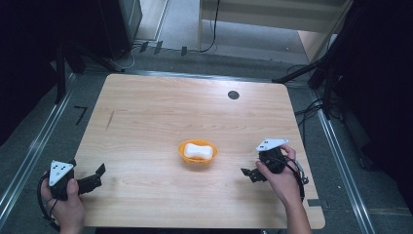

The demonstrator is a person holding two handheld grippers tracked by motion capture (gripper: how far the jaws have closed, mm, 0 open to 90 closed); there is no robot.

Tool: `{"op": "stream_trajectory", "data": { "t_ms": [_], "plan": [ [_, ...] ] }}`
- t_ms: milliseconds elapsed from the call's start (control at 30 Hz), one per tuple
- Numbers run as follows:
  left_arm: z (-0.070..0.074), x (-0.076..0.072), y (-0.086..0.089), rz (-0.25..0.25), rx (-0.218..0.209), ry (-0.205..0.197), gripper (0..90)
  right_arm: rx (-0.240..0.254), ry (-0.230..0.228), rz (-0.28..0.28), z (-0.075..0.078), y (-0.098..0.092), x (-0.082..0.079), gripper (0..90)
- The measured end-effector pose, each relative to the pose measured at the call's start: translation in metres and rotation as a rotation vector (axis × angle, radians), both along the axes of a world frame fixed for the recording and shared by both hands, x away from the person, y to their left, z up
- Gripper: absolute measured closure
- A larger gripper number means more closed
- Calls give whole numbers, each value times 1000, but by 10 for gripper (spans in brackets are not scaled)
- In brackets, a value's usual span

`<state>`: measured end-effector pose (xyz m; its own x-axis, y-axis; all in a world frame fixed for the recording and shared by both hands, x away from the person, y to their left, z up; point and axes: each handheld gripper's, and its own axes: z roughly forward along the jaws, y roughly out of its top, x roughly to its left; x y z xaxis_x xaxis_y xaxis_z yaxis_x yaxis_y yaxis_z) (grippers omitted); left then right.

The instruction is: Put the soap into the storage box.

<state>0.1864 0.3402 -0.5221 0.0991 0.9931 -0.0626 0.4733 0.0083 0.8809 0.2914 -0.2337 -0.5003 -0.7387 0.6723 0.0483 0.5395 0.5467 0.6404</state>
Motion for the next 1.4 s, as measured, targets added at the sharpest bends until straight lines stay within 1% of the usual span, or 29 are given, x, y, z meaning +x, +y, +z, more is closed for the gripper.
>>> {"op": "stream_trajectory", "data": {
  "t_ms": [133, 300, 467, 567, 700, 800, 867, 1067, 1233, 1300, 1367, 1400],
  "plan": [
    [0, 0, -1, 1, 5, 4, 0, -2, 0, -15, -3, -7, -4, 0],
    [0, 0, -1, 0, 5, 2, 0, 15, 5, -35, -7, -16, -9, 0],
    [0, 0, -1, -2, 5, 3, 0, 20, 13, -58, -11, -22, -13, 0],
    [0, 0, -1, -1, 9, 5, 0, 24, 1, -67, -13, -26, -15, 0],
    [0, 0, -1, -3, 10, 3, 0, 26, -15, -95, -15, -29, -18, 0],
    [0, 0, -1, -1, 8, 2, 0, 36, -24, -118, -17, -34, -21, 0],
    [0, 0, -1, -1, 8, 2, 0, 64, -9, -121, -19, -39, -23, 0],
    [0, 0, -1, -3, 10, 4, 0, 71, -14, -154, -23, -53, -33, 0],
    [0, -1, -1, -2, 12, 5, 0, 87, -1, -186, -31, -66, -43, 0],
    [0, -1, -1, -3, 11, 5, 0, 91, -3, -190, -33, -70, -47, 0],
    [0, 0, -2, -2, 14, 3, 0, 109, -6, -207, -35, -75, -51, 0],
    [0, 0, -2, -1, 13, 0, 0, 110, -15, -210, -36, -78, -53, 0]
  ]
}}
